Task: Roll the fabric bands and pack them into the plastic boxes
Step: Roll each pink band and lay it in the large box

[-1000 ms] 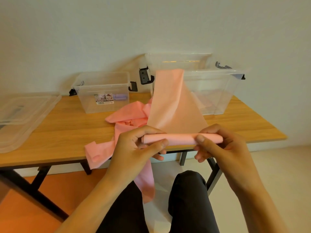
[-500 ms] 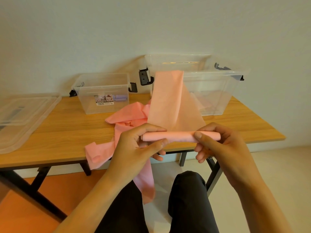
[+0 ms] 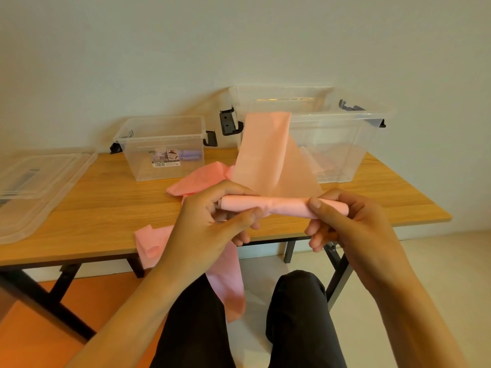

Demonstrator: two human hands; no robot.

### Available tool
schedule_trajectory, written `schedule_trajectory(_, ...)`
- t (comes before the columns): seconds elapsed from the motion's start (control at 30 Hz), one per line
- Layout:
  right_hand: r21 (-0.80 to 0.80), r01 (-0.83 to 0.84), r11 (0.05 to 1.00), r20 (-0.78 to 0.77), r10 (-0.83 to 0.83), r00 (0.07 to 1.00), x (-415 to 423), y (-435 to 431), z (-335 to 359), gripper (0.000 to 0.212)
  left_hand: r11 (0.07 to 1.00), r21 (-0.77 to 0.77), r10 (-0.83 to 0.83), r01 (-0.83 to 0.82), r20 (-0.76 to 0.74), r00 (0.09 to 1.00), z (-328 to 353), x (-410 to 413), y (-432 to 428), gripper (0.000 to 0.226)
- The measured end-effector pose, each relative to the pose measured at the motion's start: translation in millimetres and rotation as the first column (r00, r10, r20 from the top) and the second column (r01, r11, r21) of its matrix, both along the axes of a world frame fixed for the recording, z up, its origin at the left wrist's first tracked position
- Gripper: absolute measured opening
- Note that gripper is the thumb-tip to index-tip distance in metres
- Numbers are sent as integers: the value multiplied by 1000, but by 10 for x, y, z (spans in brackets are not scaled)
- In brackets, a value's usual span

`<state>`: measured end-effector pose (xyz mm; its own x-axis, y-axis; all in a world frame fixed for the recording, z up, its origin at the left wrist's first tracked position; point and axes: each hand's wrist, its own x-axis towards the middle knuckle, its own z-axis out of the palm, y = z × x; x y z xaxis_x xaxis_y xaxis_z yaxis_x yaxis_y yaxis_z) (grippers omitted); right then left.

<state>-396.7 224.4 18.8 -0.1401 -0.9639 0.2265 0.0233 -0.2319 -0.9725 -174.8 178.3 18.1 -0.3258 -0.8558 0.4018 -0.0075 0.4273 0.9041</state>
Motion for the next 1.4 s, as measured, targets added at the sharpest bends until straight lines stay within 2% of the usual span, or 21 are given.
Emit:
schedule_trajectory(0.17,-30,-22,999,-32,21,999,17,-6,3,32,1000,14,23,-23,-15,1000,-28,-15,-5,15)
schedule_trajectory(0.27,-23,-18,1000,-29,18,999,-3,-19,-24,30,999,32,24,-24,1,1000,-41,-17,-11,20)
schedule_trajectory(0.4,-19,-29,999,-39,28,999,-54,-27,-64,24,997,38,-68,67,30,997,-87,4,-13,23)
schedule_trajectory(0.6,-85,-52,995,-119,42,992,-129,22,-102,21,986,136,-99,100,-14,995,-189,-55,-31,32)
schedule_trajectory(0.7,-76,-49,996,-135,39,990,-160,53,-179,19,986,162,-43,50,-42,998,-234,-101,-13,38)
schedule_trajectory(0.83,-61,-16,998,-137,8,991,-182,86,-241,20,985,173,18,-2,-91,996,-306,-121,-6,35)
schedule_trajectory(1.0,-60,10,998,-126,-18,992,-174,68,-262,22,980,173,-88,100,-77,993,-348,-95,-4,31)
schedule_trajectory(1.23,7,14,1000,-111,-13,994,-153,47,-303,23,978,204,-25,49,-118,993,-375,-87,-12,29)
schedule_trajectory(1.4,69,24,997,-127,-15,992,-147,17,-334,35,975,223,47,-9,-165,985,-412,-96,13,29)
